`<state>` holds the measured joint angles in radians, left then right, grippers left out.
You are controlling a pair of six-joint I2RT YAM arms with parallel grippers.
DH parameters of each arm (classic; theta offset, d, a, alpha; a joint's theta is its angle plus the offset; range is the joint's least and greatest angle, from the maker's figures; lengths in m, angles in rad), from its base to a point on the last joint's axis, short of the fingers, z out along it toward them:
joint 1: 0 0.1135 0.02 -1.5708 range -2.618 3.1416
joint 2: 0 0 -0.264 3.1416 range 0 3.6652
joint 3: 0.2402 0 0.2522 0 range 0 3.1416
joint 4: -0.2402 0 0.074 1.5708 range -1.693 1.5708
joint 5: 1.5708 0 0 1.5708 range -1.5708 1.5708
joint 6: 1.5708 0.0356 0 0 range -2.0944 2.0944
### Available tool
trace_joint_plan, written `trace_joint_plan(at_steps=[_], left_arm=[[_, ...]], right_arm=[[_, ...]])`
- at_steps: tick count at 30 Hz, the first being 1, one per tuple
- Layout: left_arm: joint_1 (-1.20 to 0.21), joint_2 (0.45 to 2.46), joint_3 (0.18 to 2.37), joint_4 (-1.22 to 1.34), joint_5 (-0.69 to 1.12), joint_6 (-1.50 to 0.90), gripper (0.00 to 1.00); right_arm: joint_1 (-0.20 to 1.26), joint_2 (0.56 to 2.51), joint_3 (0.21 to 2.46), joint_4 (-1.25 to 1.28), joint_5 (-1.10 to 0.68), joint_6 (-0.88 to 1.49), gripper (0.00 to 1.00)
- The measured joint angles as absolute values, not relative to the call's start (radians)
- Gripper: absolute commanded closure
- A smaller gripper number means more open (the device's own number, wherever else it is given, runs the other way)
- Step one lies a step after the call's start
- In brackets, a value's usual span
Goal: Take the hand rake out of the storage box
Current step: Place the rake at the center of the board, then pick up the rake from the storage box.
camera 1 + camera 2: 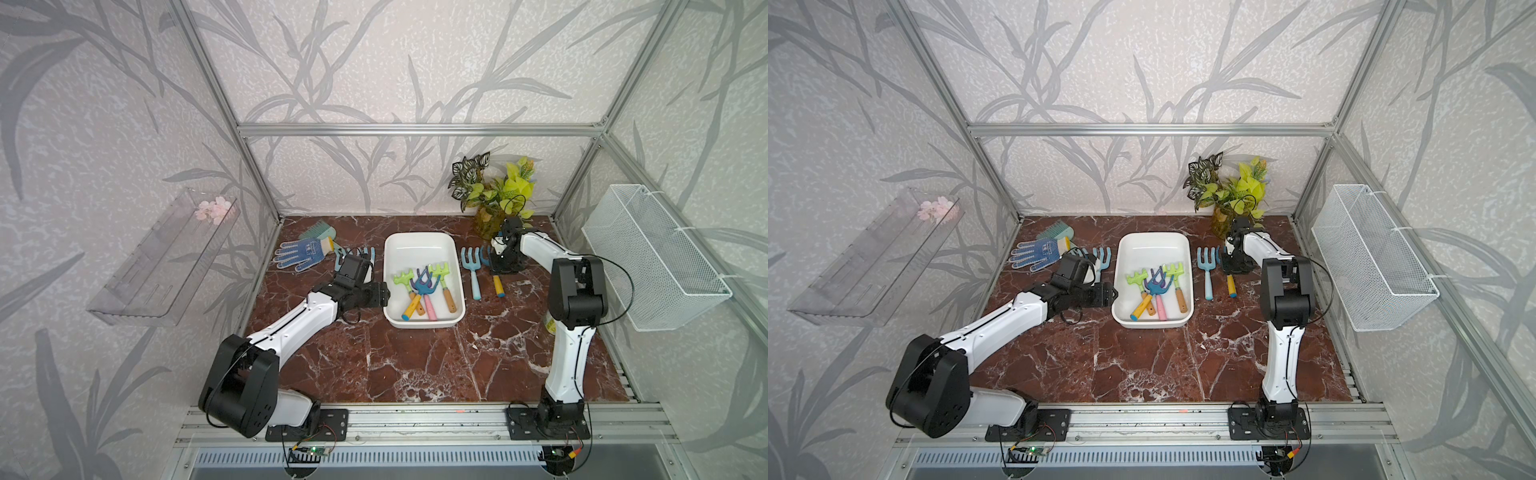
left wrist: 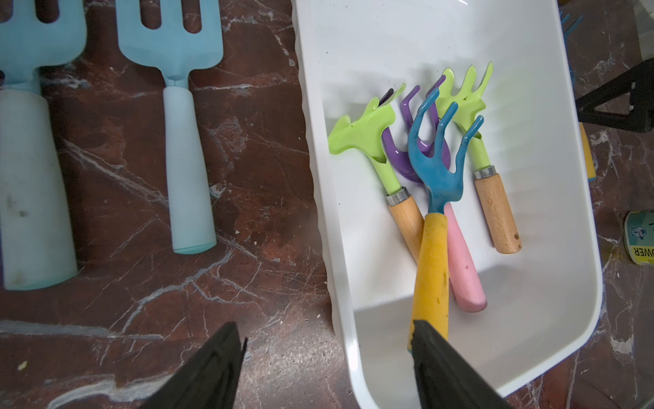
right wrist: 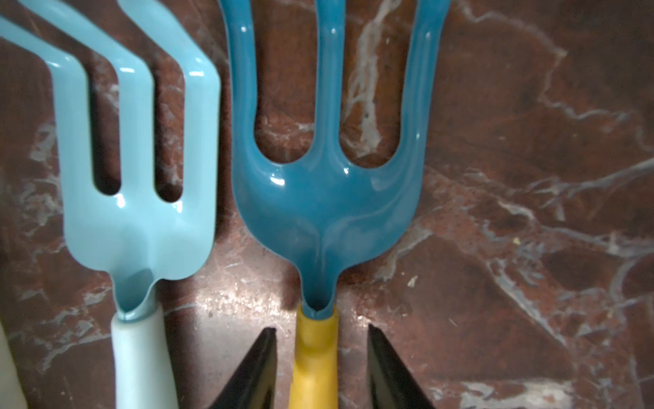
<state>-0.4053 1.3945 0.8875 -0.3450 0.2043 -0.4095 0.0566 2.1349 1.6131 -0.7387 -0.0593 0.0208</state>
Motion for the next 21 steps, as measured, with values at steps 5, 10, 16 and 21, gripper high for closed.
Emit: trace_joint_plan(at_steps=[5,10,16,21], left_arm=[[-0.411,1.393,0.918,-0.367,0.211,-0.399,0.21],[-0.433,1.393,0.962,-0.399,0.227,-0.382,0.20],[-0.488,1.421,1.066,-0.461,0.237,-0.339,0.19],[-0.532,1.466,1.145,-0.516,0.236,-0.299,0.12]], right_arm=[[0.057,2.050,1.523,-0.729,-0.052,0.031,0.23],[0.072,1.831,1.380,-0.683,-0.053,0.045,0.09],[0.121,1.583,1.228,-0.600,-0.093,0.083,0.00],[0.165,1.441,1.038,-0.495,-0.157,0.134,0.01]])
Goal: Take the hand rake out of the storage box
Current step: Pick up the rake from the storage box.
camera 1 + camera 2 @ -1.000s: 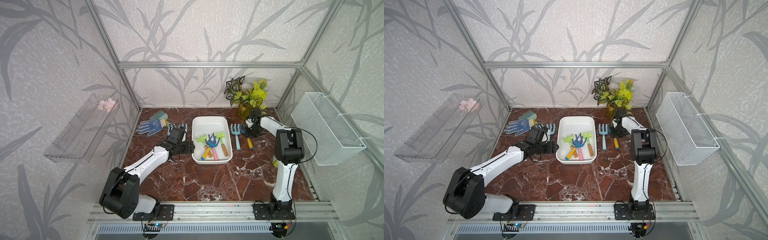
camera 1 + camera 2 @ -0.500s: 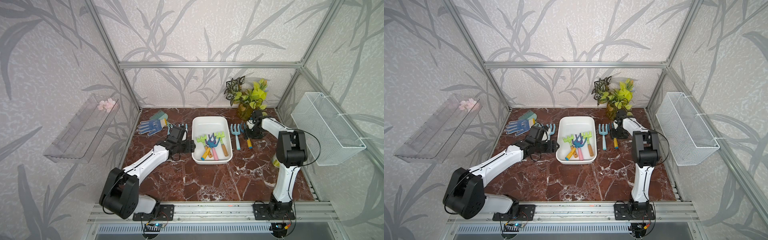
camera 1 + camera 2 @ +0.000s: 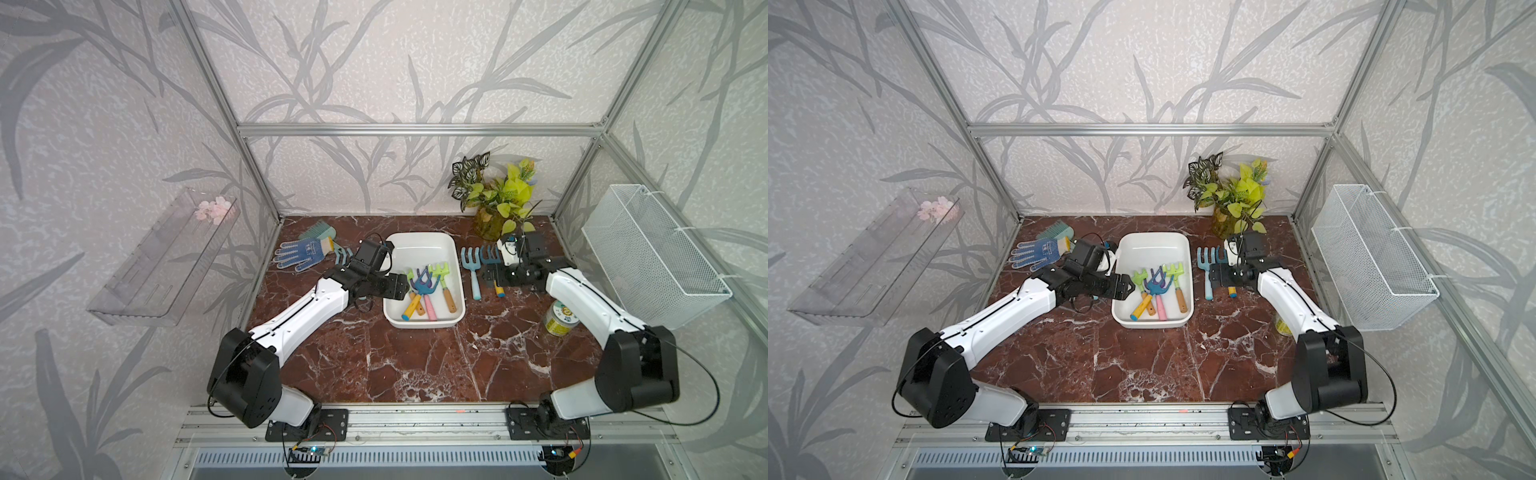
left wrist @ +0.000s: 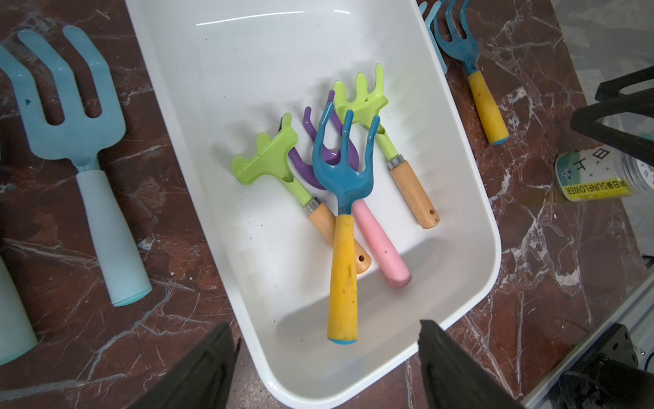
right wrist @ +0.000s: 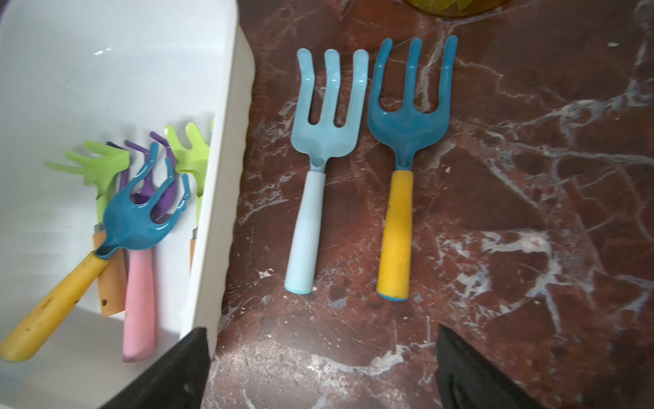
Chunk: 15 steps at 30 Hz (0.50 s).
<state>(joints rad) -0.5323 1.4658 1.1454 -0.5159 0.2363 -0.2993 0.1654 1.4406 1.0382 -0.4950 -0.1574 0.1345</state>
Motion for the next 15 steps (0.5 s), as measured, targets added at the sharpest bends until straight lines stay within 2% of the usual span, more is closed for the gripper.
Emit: trace_joint_plan(at_steps=[7,15], left_arm=[[-0.559,1.502,1.174,-0.570,0.236,-0.271,0.00],[-0.583,1.593,1.254,-0.605,0.233,-0.238,0.00]], right_arm=[[0.292,1.272,0.762,-0.264,-0.163,0.226,0.01],[0.328,1.201,0.648,-0.093,-0.124,0.267,0.01]])
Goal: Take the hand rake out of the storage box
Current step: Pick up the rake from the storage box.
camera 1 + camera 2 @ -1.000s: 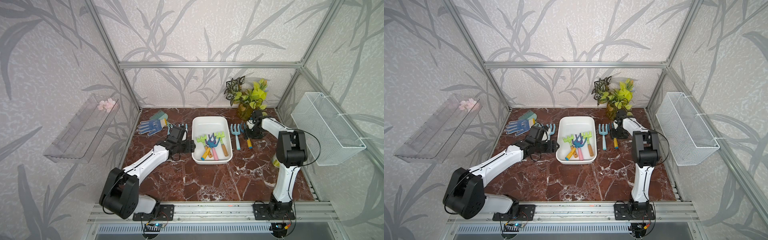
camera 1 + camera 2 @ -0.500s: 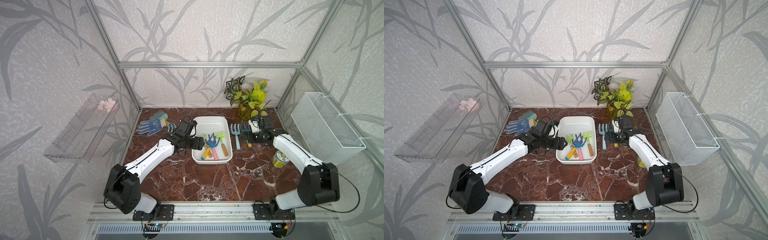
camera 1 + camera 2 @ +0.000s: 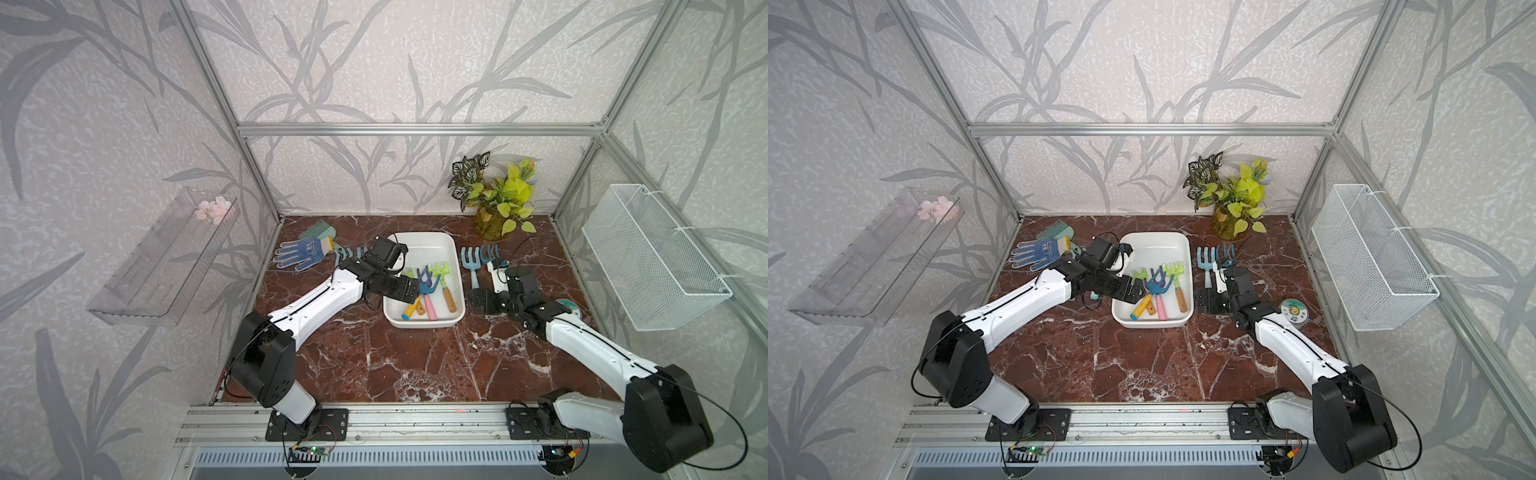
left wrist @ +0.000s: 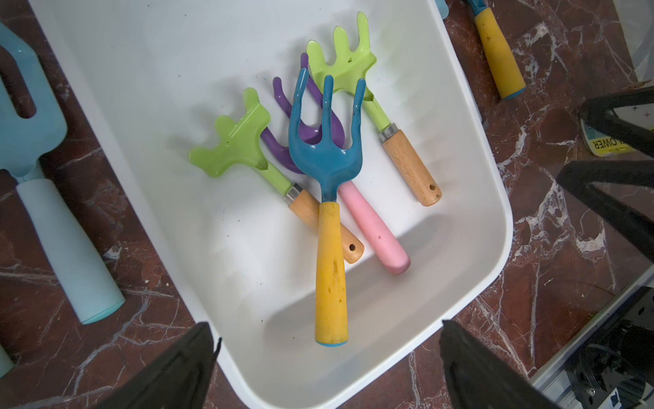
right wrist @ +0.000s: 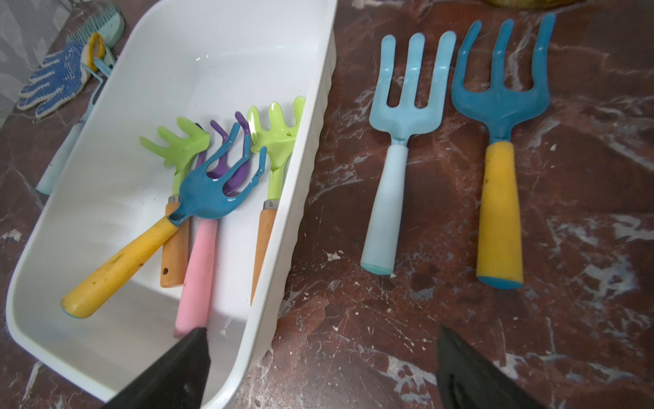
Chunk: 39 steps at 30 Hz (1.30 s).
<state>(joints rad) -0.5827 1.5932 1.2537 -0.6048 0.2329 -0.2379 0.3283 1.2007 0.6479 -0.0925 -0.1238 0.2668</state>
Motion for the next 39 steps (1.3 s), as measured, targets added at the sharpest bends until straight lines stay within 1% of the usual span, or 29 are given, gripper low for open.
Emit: trace_joint_plan(at_steps=[4,7,14,17,19,29,35,39], left_arm=[[-0.585,1.666,1.323,-0.634,0.231,-0.223,0.00],[-0.587,1.727,1.398,-0.659,0.225,-0.211,0.02],[-0.588,1.863,1.569,-0.768,0.200,-0.171,0.15],[-0.590,1.918,1.615,-0.814,0.192,-0.155,0.22],[-0.594,1.949,1.633,-0.846,0.186,-0.149,0.25],[-0.650,2.059,1.734,-0.953,0.176,-0.131,0.29],[-0.671,2.111,1.788,-0.984,0.160,-0.133,0.38],[-0.674,2.139,1.819,-1.002,0.150,-0.133,0.41]], right_arm=[[0.328,1.197,0.646,-0.043,-0.123,0.270,0.01],[0.328,1.198,0.646,-0.022,-0.125,0.270,0.01],[0.328,1.198,0.635,0.003,-0.134,0.270,0.01],[0.328,1.198,0.634,0.005,-0.140,0.270,0.00],[0.328,1.198,0.634,0.007,-0.141,0.270,0.01],[0.328,1.198,0.632,0.019,-0.151,0.270,0.03],[0.328,1.197,0.630,0.026,-0.152,0.270,0.04],[0.328,1.197,0.623,0.031,-0.153,0.269,0.04]])
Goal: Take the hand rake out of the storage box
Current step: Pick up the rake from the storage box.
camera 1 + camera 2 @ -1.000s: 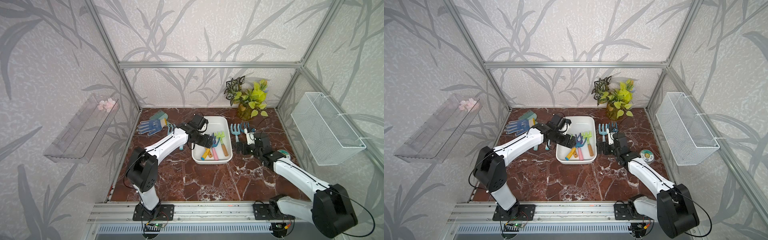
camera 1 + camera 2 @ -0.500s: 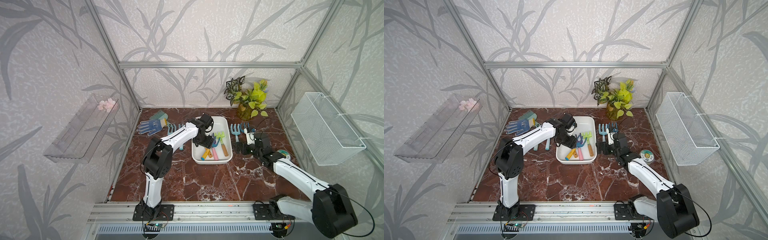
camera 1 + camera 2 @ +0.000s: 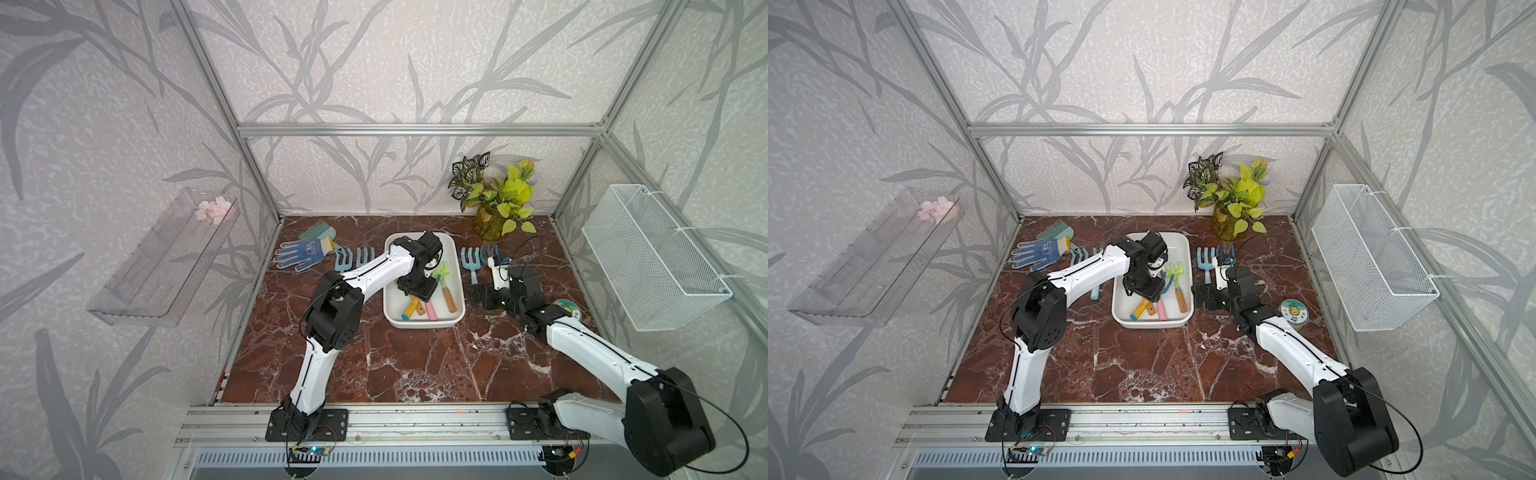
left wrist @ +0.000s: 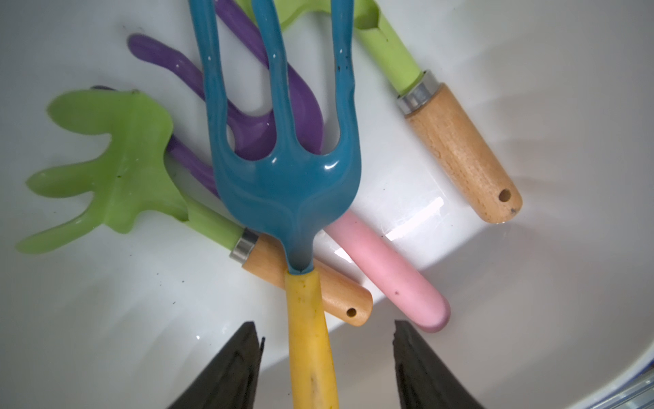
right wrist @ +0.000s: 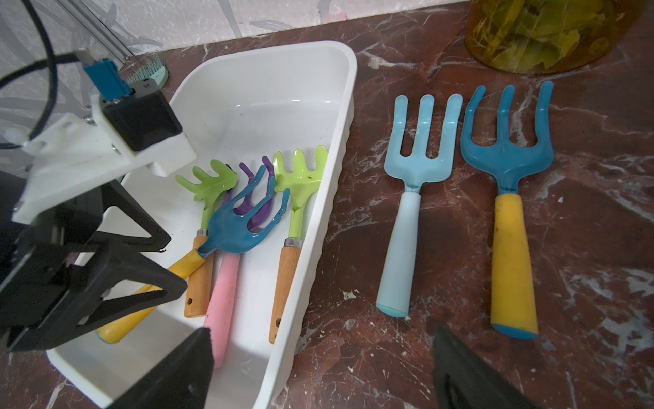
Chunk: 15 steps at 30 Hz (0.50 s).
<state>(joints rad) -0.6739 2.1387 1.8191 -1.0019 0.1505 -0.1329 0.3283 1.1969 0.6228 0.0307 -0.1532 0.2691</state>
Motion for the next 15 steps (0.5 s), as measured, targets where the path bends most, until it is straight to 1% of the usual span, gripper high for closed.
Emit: trace_joint_plan(at_steps=[10,15], left_arm=[[-0.674,2.185,1.825,-1.028,0.126,-0.132,0.45],[-0.674,2.206,1.827,-1.029,0.123,-0.131,0.52]], right_arm=[[0.328,1.196,0.620,0.033,-0.159,0.269,0.05],[0.328,1.196,0.619,0.034,-0.159,0.270,0.05]])
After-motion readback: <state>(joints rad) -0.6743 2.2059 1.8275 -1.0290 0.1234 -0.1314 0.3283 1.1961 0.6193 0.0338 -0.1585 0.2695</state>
